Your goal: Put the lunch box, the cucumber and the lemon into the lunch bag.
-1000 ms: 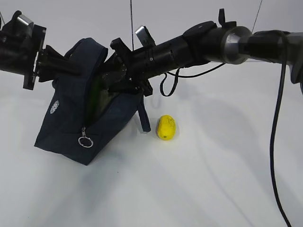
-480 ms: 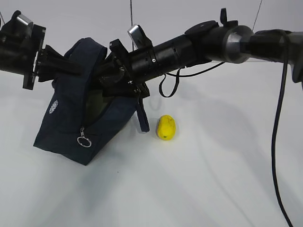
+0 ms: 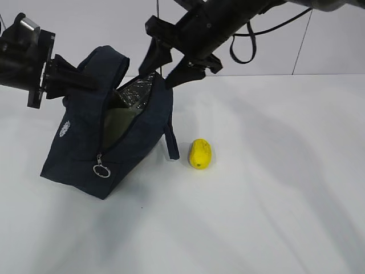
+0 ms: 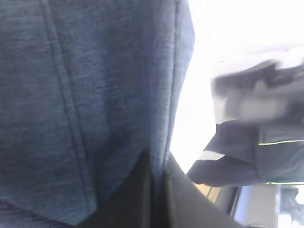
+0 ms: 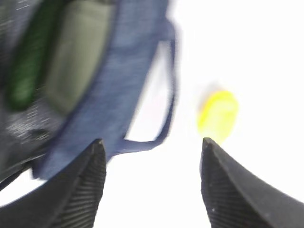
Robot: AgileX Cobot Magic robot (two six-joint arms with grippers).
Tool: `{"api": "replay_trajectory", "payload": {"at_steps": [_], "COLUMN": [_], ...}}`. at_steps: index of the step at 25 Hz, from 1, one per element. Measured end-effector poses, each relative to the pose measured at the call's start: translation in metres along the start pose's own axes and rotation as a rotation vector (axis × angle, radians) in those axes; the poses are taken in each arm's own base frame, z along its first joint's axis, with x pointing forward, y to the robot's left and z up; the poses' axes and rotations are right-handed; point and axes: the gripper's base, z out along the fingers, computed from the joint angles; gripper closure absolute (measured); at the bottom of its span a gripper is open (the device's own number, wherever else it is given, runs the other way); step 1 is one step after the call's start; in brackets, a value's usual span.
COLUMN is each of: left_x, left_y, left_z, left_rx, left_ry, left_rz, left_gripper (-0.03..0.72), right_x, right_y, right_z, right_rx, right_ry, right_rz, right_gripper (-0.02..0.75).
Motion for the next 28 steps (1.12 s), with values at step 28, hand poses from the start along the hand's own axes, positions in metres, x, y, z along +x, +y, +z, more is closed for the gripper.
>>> {"api": "replay_trajectory", "payload": {"at_steps": [28], "left_x": [0.005], "left_y": [0.016], "left_z": [-0.01], "left_rx": [-0.128], "left_ry": [0.067], "left_rz": [0.051], "left_gripper": [0.695], "right_x": [0.015], "right_y": [-0.008], "right_z": [-0.015], "right_rx": [0.612], "right_ry": [0.023], "right_rz": [0.063], "right_gripper": [0.265]}}
